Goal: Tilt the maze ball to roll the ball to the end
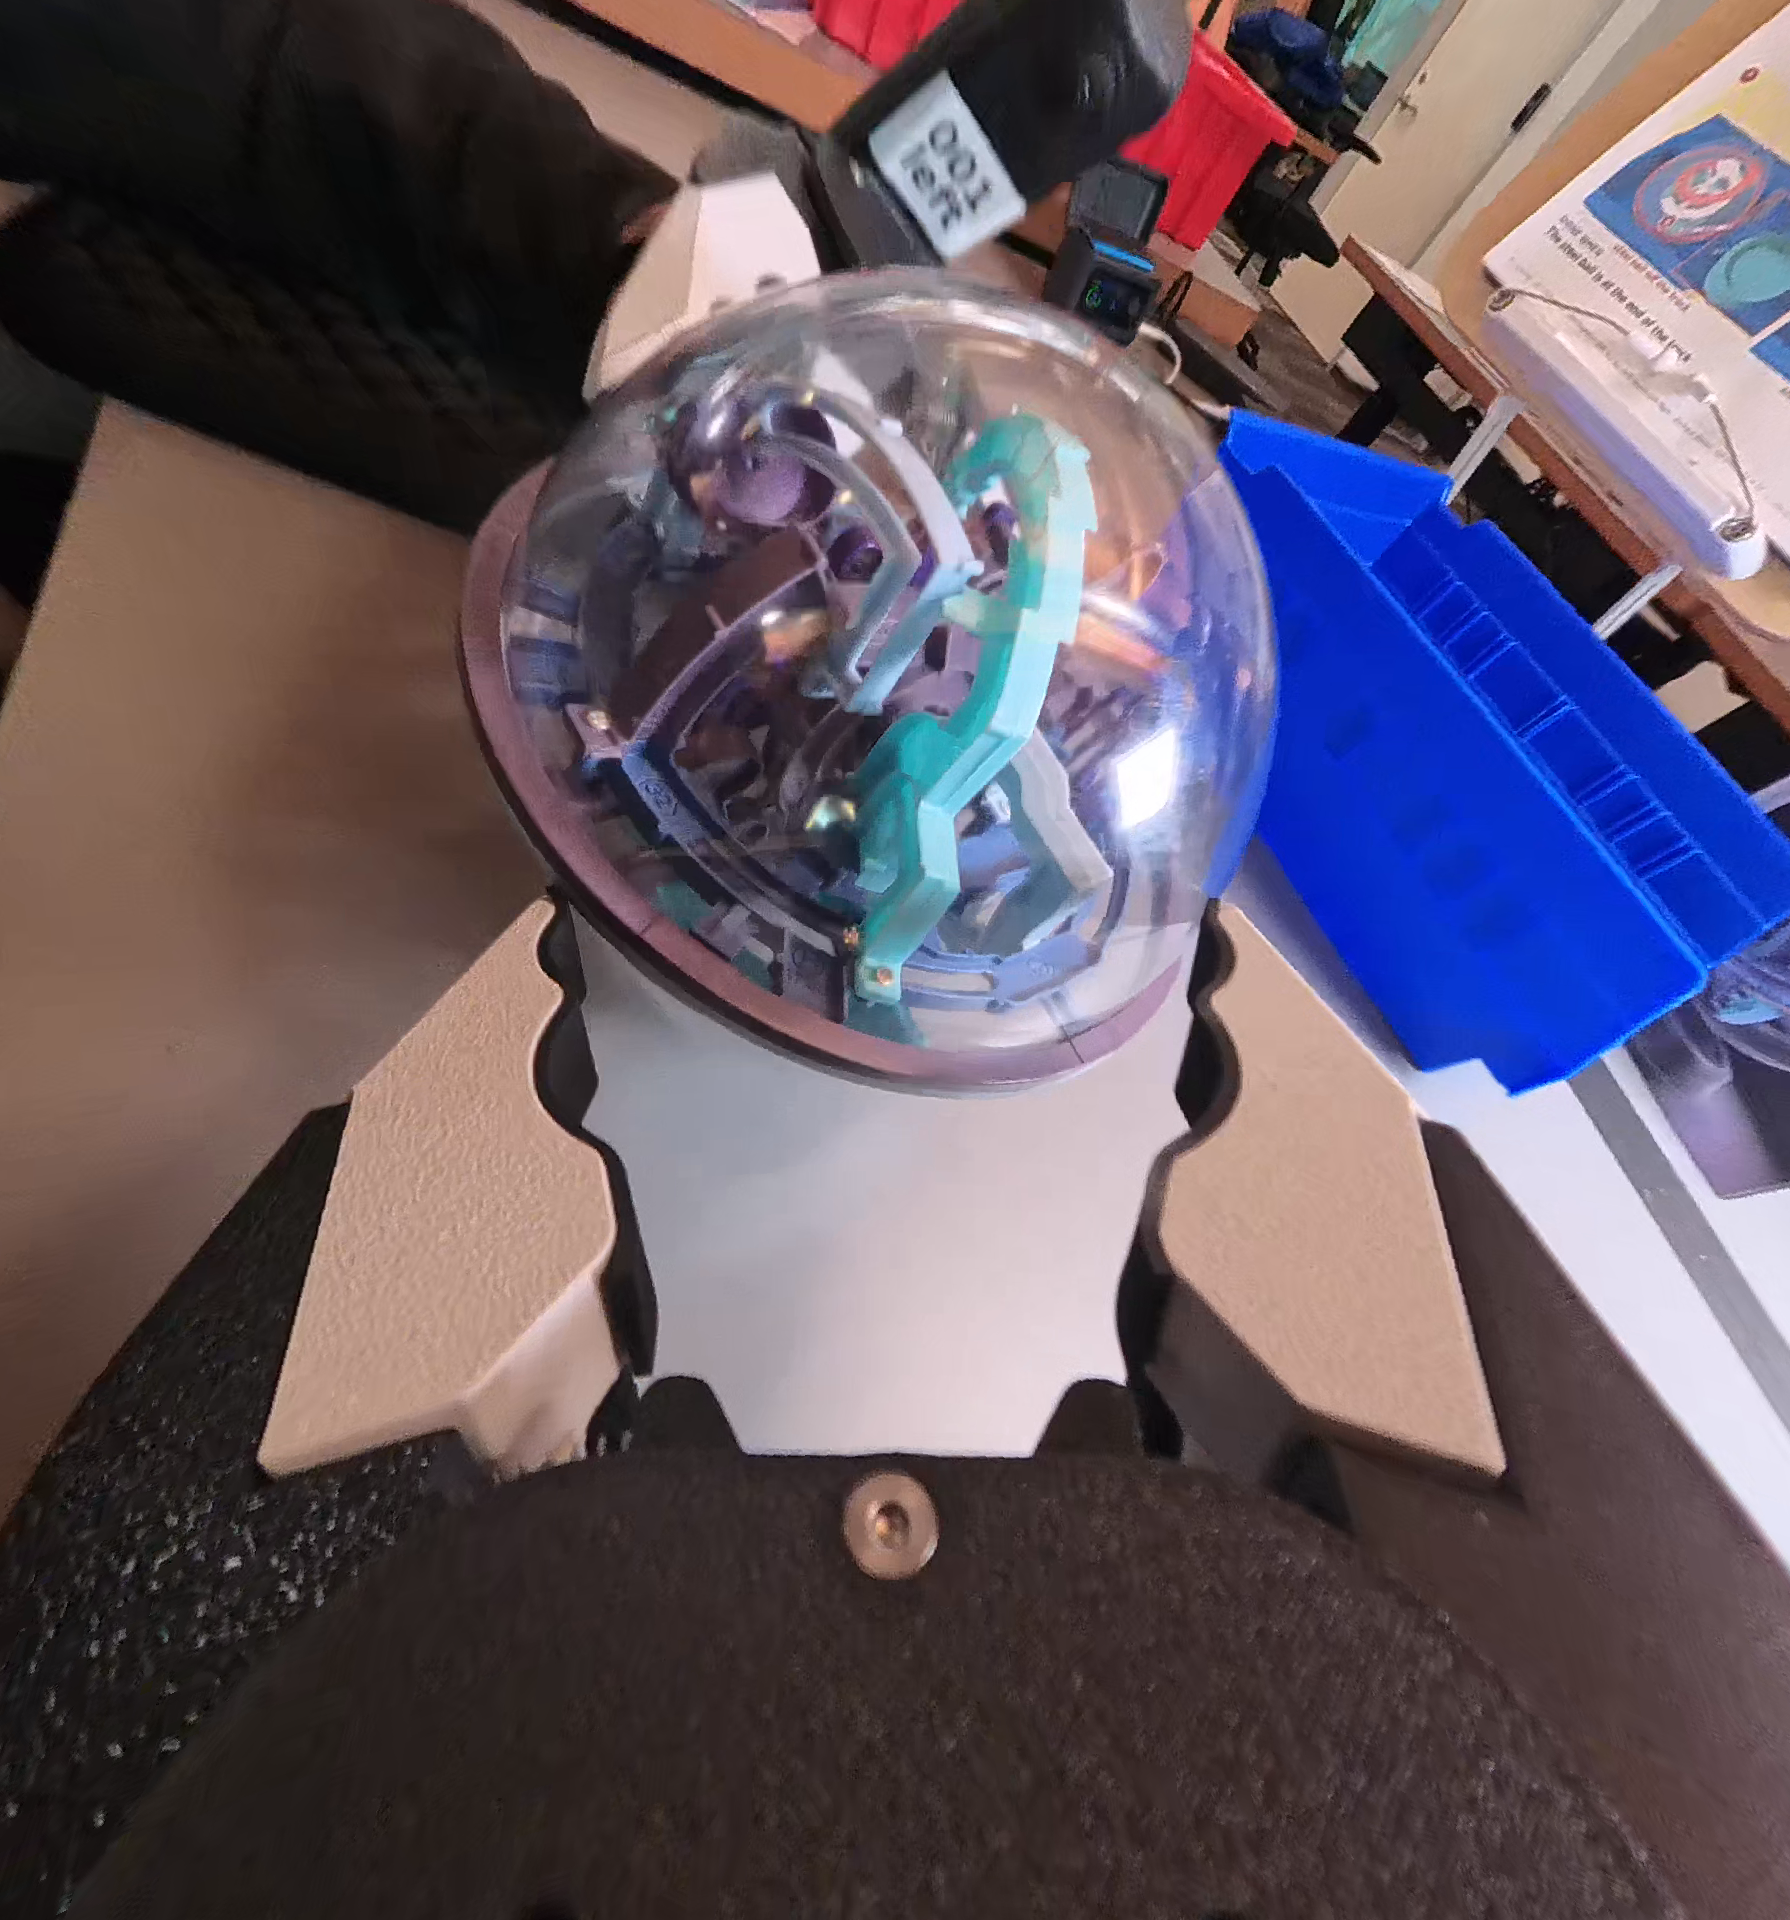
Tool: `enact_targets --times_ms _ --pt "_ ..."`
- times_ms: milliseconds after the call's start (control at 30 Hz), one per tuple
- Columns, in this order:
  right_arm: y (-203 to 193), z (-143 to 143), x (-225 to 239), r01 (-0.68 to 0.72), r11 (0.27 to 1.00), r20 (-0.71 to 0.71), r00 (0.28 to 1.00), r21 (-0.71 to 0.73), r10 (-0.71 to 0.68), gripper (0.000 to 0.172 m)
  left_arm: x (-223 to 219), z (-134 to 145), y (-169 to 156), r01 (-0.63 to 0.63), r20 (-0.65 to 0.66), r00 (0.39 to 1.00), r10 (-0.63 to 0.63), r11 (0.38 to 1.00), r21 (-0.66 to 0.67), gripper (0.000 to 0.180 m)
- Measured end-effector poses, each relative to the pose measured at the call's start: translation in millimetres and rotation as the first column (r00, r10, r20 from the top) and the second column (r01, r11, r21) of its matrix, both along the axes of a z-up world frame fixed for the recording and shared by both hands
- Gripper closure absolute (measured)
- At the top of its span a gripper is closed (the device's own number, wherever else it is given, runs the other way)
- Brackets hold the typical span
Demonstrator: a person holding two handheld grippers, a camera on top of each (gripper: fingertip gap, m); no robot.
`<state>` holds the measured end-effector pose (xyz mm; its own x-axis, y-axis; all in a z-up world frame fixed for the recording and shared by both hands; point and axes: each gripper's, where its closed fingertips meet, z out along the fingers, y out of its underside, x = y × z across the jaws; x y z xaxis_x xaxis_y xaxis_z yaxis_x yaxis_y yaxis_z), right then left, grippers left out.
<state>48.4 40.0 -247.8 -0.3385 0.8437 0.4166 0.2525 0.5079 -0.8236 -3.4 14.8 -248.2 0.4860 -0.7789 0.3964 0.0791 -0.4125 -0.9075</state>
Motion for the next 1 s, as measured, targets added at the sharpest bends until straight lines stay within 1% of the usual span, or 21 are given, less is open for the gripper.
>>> enact_targets --times_ms 67,133,233,333,367,400,433,500,533,567,633,700,767,833,1000 --pt "4.1 -9.4 2.6 0.022 0.999 0.022 1.0 0.034 -0.022 0.058 1.5 3.1 0.9 -0.054 -0.055 0.997 0.058 0.996 0.064 0.039" --pt "7.8 -18.1 5.6 0.042 0.998 0.053 0.998 0.036 -0.044 0.059 4.3 5.1 0.7 -0.1 -0.099 0.989 0.111 0.989 0.108 0.04" --pt "18.4 -24.1 10.8 0.106 0.994 0.074 0.991 0.03 -0.108 0.064 4.8 6.6 3.5 -0.191 -0.125 0.97 0.207 0.973 0.132 0.039" --pt "24.6 -25.6 22.1 0.187 0.982 0.098 0.978 -0.011 -0.185 0.07 8.1 8.0 5.0 -0.233 -0.129 0.959 0.252 0.961 0.146 0.04" --pt "24.3 -24.6 28.0 0.212 0.977 0.101 0.973 -0.031 -0.208 0.075 9.0 8.5 5.4 -0.239 -0.129 0.957 0.259 0.959 0.15 0.04" --pt "23.3 -22.5 34.6 0.242 0.969 0.1 0.967 -0.058 -0.236 0.084 9.9 8.9 5.8 -0.242 -0.13 0.956 0.262 0.958 0.156 0.04" --pt "23.3 -19.6 41.1 0.285 0.954 0.095 0.956 -0.094 -0.277 0.098 10.5 9.1 6.0 -0.243 -0.13 0.956 0.264 0.957 0.159 0.04" --pt "22.2 -13.9 52.8 0.386 0.897 0.09 0.923 -0.216 -0.375 0.124 11.4 9.4 6.6 -0.251 -0.127 0.954 0.272 0.955 0.158 0.04" --pt "19.4 -11.1 56.9 0.427 0.854 0.095 0.903 -0.298 -0.419 0.134 12.6 9.0 6.3 -0.249 -0.127 0.954 0.27 0.955 0.159 0.04" --pt "18.0 -8.7 60.0 0.467 0.799 0.101 0.879 -0.38 -0.466 0.148 14.1 8.0 5.6 -0.243 -0.131 0.955 0.265 0.957 0.158 0.04" --pt "16.4 -7.8 63.9 0.515 0.703 0.114 0.838 -0.491 -0.534 0.171 16.7 6.1 5.4 -0.24 -0.144 0.954 0.264 0.957 0.162 0.04" --pt "18.6 -9.3 63.9 0.544 0.664 0.12 0.811 -0.513 -0.573 0.172 18.9 5.8 5.4 -0.239 -0.151 0.952 0.265 0.956 0.17 0.04" --pt "20.7 -6.3 60.2 0.539 0.653 0.107 0.808 -0.532 -0.579 0.172 20.7 6.6 5.8 -0.238 -0.157 0.951 0.266 0.955 0.179 0.04" --pt "22.8 -7.8 56.6 0.538 0.637 0.123 0.808 -0.551 -0.576 0.172 22.2 7.4 6.4 -0.238 -0.16 0.95 0.268 0.954 0.185 0.041" --pt "22.7 -13.0 53.3 0.544 0.63 0.154 0.811 -0.554 -0.564 0.172 22.5 8.2 7.7 -0.245 -0.158 0.948 0.275 0.952 0.185 0.041"
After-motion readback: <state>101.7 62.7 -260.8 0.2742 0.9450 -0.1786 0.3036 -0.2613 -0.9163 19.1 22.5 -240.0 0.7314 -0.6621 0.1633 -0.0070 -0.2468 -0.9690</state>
